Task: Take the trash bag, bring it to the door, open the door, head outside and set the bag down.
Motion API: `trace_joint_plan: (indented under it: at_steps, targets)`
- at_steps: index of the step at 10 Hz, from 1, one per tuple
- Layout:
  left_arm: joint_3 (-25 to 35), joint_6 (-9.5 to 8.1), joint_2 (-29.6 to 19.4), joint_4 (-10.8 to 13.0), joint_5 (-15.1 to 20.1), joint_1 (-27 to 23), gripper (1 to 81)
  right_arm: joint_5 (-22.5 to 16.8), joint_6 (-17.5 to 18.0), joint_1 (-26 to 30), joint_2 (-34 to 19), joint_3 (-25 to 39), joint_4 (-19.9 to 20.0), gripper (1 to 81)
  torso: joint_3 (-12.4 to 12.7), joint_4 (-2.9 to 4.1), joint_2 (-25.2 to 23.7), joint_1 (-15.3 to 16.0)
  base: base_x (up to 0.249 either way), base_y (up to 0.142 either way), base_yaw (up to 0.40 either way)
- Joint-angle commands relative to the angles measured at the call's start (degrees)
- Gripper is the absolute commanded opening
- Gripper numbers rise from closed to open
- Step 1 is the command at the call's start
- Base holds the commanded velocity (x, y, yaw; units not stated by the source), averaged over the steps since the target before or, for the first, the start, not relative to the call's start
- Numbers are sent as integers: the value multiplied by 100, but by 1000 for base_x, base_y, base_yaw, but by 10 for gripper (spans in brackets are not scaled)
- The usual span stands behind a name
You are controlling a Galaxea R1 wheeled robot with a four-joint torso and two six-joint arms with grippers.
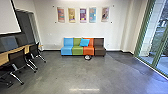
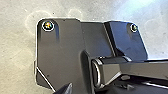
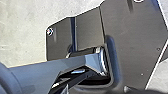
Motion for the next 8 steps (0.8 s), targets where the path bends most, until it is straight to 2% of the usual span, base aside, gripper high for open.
trace_joint_plan:
  at_steps: [1,7,8]
  targets:
    - [34,19,4,88,268,-222,811,-291,-45,177,2,102,-107,811,0,0,0,0,158,0,0]
    - [8,19,31,131,215,-222,811,-291,-54,168,-25,67,-116,811,0,0,0,0,155,0,0]
    - [-1,10,48,211,224,-223,811,-221,-63,168,-25,67,-116,811,0,0,0,0,147,0,0]
